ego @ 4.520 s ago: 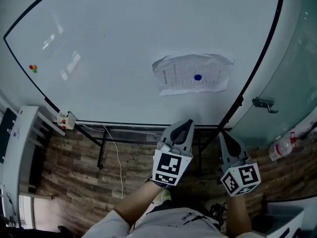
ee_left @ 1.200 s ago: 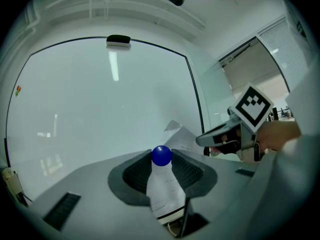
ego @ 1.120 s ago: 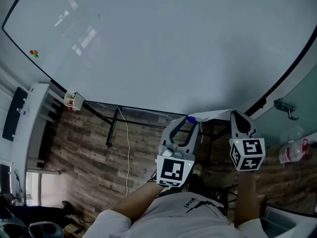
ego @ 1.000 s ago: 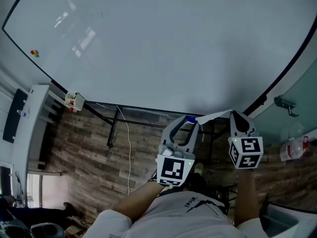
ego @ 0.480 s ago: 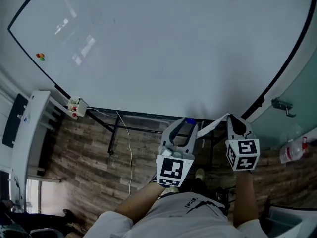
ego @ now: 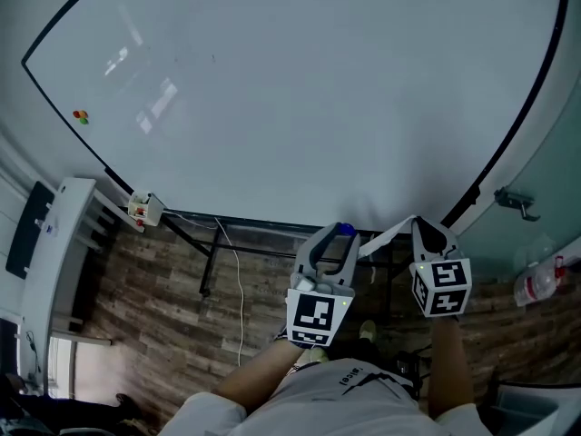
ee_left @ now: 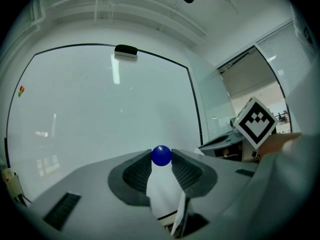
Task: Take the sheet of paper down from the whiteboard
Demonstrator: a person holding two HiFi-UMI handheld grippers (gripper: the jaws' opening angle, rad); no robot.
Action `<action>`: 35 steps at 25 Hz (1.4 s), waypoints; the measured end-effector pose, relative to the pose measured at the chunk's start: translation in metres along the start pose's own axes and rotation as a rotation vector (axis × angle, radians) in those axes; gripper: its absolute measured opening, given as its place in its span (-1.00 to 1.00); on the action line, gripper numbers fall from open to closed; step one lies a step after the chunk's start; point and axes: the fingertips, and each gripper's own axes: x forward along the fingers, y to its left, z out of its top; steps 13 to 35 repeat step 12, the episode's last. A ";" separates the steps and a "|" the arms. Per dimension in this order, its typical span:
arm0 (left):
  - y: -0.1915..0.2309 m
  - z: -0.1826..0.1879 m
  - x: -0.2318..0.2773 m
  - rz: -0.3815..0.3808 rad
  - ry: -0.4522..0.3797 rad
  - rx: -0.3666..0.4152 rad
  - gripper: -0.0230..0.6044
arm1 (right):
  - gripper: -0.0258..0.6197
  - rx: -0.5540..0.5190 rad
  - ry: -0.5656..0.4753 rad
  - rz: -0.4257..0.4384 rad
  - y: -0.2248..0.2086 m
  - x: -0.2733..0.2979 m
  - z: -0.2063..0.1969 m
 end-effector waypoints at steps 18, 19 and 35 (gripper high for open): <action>-0.002 0.006 0.002 -0.002 -0.011 0.001 -0.50 | -0.88 -0.013 -0.002 0.008 -0.001 -0.002 0.007; -0.002 0.006 0.002 -0.002 -0.011 0.001 -0.50 | -0.88 -0.013 -0.002 0.008 -0.001 -0.002 0.007; -0.002 0.006 0.002 -0.002 -0.011 0.001 -0.50 | -0.88 -0.013 -0.002 0.008 -0.001 -0.002 0.007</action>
